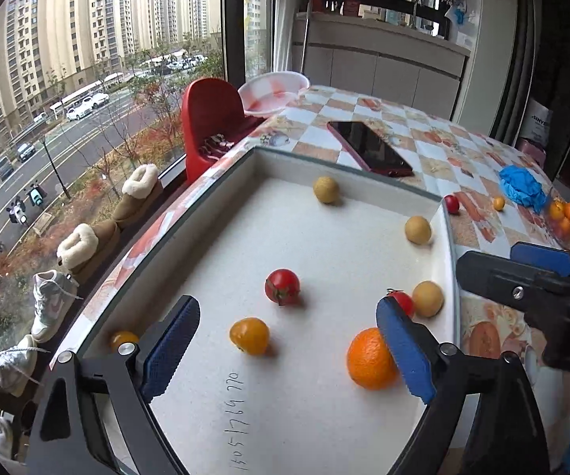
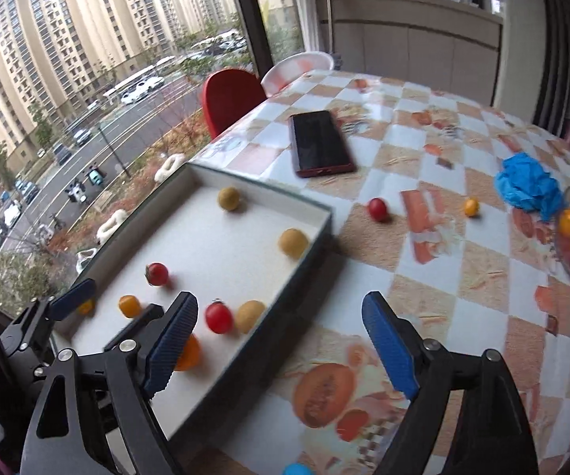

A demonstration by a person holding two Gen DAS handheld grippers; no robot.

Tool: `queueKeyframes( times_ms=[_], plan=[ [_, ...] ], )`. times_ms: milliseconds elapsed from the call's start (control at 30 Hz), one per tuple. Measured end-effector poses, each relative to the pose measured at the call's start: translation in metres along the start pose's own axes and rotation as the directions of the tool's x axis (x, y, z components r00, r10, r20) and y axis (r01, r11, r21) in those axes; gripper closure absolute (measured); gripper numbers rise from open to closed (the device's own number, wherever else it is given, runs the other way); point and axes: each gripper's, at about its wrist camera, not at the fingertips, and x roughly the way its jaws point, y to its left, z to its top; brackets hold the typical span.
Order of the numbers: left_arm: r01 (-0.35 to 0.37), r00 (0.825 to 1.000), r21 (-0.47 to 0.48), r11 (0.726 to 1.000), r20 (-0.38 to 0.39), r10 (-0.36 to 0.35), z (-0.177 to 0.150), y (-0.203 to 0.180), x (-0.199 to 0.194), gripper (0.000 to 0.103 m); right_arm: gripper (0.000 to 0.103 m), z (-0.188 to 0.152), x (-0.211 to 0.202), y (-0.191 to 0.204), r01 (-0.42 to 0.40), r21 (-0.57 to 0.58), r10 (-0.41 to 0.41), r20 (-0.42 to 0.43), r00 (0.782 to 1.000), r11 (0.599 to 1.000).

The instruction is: Organize fruits

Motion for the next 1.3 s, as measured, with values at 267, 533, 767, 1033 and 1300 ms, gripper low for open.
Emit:
queueKeyframes(
  times_ms=[267,533,767,1033,1300],
  plan=[
    [0.209,0.978,0.2,0.957,-0.019,-0.21,0.0,-0.117,-0.033,0.011,0.013,-0.086,-0.04,-0.179,0.388,0.326,-0.361,-0.14,0.922,0.862],
    [0.238,0.968,0.289,0.927,-0.153,-0.201,-0.036,-0.224,0.01,0.011,0.0,-0.134,-0.069,-0.246,0.41,0.481,-0.421,-0.091,0.902,0.775],
    [0.229,0.966,0.201,0.952,-0.168,-0.197,-0.037,-0.217,0.034,0.002,0.0,-0.128,-0.055,-0.232,0.488,0.39,-0.483,-0.12,0.867,0.78],
    [0.214,0.97,0.229,0.95,-0.165,-0.179,-0.04,-0.223,0.035,0.001,0.0,-0.129,-0.056,-0.231,0.487,0.392,-0.483,-0.116,0.868,0.781],
    [0.214,0.97,0.229,0.949,-0.165,-0.179,-0.04,-0.223,0.035,0.001,0.0,-0.129,-0.056,-0.231,0.487,0.391,-0.483,-0.117,0.868,0.781]
  ],
)
